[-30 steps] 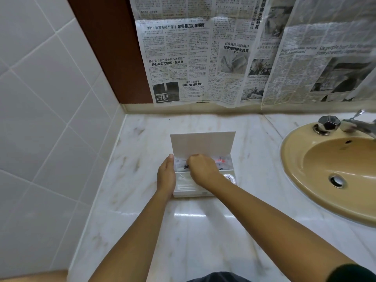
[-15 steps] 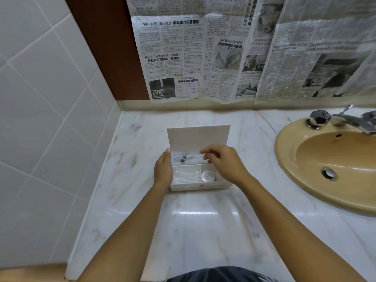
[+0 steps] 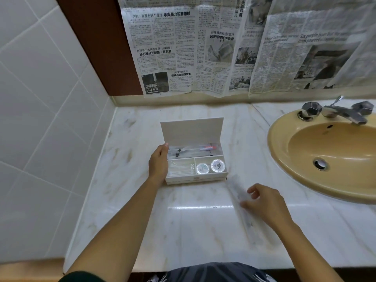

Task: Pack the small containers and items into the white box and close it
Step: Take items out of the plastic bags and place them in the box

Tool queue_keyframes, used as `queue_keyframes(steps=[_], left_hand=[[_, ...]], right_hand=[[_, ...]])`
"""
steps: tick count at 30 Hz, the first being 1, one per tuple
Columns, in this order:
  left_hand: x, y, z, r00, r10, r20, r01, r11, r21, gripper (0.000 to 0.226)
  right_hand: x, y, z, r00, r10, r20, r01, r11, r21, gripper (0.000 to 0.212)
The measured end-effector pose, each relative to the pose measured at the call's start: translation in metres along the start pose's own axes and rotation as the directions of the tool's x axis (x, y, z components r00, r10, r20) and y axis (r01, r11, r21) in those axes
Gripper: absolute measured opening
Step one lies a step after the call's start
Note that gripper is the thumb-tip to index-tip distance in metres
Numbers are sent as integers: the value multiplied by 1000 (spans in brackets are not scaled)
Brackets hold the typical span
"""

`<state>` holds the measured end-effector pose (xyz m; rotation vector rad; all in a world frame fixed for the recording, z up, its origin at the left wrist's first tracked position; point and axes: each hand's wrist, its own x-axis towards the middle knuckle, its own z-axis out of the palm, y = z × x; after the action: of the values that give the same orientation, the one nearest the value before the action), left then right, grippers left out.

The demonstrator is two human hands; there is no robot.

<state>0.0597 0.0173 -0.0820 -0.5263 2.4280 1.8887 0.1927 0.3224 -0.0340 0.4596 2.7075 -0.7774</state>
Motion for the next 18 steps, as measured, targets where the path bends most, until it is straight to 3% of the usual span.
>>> queue_keyframes(steps=[3,10,13,18], left_hand=[[-1,2,0,1000,-2,-10,2,1000,25,42],[-2,3,1,1000,6,-17,-6,1000,19,41],[-1,0,1,1000,0,-15,0,1000,6,42],[-1,0,1,1000,-1,-12,1,1000,-17,45]], right_hand=[[4,5,2,999,-4,-32,6,999,50,13],[26,-23,-36,975,-121,-187,167,953,252,14],[32,-64,-64,940,-204,-273,308,852,423,7],[50,-135,-82,850,-346,-398,522,656,545,5]])
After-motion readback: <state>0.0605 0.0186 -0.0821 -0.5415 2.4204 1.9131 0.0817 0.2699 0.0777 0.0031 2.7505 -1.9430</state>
